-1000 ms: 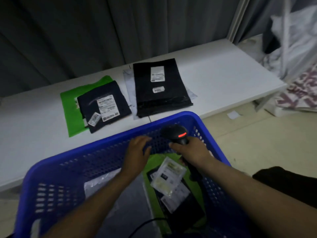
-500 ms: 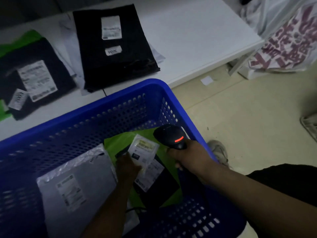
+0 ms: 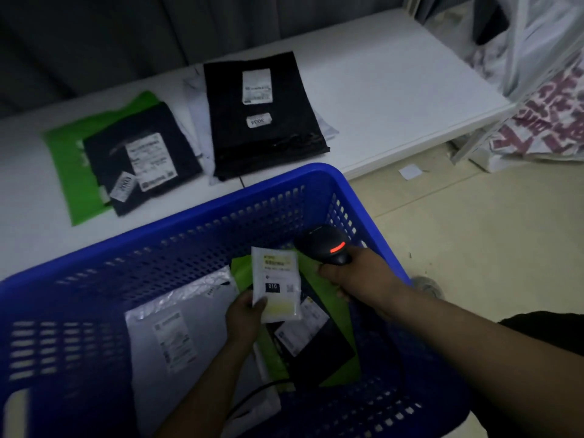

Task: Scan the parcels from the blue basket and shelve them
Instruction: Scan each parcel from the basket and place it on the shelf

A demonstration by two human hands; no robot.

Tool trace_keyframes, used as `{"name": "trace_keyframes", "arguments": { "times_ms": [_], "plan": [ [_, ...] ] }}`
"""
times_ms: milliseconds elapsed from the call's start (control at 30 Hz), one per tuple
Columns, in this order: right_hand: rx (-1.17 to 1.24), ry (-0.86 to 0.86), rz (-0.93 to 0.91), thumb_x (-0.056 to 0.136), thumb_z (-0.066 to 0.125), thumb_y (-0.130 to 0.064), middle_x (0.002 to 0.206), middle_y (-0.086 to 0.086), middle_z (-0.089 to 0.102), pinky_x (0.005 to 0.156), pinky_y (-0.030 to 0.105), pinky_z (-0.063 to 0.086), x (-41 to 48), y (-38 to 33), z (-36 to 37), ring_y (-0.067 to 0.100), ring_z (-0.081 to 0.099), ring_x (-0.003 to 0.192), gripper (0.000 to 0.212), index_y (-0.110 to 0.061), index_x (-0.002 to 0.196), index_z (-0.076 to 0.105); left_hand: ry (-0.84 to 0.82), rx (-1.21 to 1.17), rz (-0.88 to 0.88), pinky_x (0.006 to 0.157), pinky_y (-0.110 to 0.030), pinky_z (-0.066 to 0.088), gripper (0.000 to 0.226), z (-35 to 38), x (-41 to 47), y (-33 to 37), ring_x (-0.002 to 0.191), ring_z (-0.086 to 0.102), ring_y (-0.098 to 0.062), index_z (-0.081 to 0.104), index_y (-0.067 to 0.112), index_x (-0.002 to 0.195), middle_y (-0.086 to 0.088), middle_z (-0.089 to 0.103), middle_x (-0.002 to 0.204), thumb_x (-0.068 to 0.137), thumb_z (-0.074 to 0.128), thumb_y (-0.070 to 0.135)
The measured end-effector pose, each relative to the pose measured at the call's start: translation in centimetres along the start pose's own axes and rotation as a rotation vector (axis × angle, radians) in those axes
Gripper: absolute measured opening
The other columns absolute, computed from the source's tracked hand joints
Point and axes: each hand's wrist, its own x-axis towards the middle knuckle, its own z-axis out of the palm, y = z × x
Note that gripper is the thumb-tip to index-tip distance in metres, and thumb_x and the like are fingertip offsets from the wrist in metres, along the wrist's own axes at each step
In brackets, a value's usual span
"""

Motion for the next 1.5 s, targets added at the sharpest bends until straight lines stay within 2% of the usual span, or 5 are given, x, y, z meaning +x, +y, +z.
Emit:
{"name": "trace_keyframes", "arguments": {
  "times_ms": [200,333,467,633,1500],
  "plan": [
    [-0.129,-0.081,-0.181,0.084,0.072,-0.031,0.061,0.0,0.064,0.042,0.018,0.043,-2.1,-4.7,0.4,0.006,0.056,0.039,0.022,-0.013,0.08,0.061,0.252,-0.188,0.158,0.067,-0.023,0.046,0.016,-6.6,-5.0,3.8,0.086,0.061,-0.018,0.063,0.012,0.105,0.003,0.066,0.091,0.092,0.061,0.004],
    [0.001,-0.189,-0.261,0.086,0.072,-0.031,0.061,0.008,0.063,0.044,0.023,0.045,-3.8,-8.0,0.9,0.014,0.057,0.042,0.027,-0.01,0.073,0.06,0.389,-0.251,0.203,0.067,-0.014,0.048,0.018,-10.6,-7.1,5.9,0.083,0.062,-0.01,0.06,0.013,0.106,0.002,0.066,0.094,0.092,0.059,0.002],
    [0.015,-0.319,-0.289,0.086,0.072,-0.031,0.062,0.011,0.064,0.046,0.026,0.046,-5.2,-10.2,1.7,0.016,0.057,0.043,0.027,-0.009,0.074,0.06,0.454,-0.286,0.208,0.083,-0.033,0.055,0.025,-13.7,-8.6,6.3,0.091,0.066,-0.01,0.062,0.008,0.116,-0.001,0.07,0.104,0.093,0.058,0.002],
    [-0.076,-0.402,-0.318,0.086,0.072,-0.031,0.068,0.012,0.066,0.051,0.029,0.05,-6.6,-11.2,2.9,0.018,0.059,0.049,0.028,-0.004,0.091,0.065,0.537,-0.321,0.217,0.071,-0.024,0.053,0.025,-15.3,-10.3,6.0,0.085,0.064,-0.003,0.061,0.014,0.115,0.001,0.068,0.1,0.093,0.057,0.001],
    [0.099,-0.297,-0.356,0.088,0.07,-0.029,0.068,0.009,0.064,0.049,0.027,0.049,-3.7,-15.5,3.2,0.018,0.059,0.051,0.02,-0.011,0.084,0.063,0.574,-0.373,0.293,0.068,-0.019,0.053,0.019,-16.7,-5.8,11.6,0.089,0.067,-0.014,0.062,0.01,0.11,-0.004,0.07,0.102,0.093,0.058,0.004]
  ]
}}
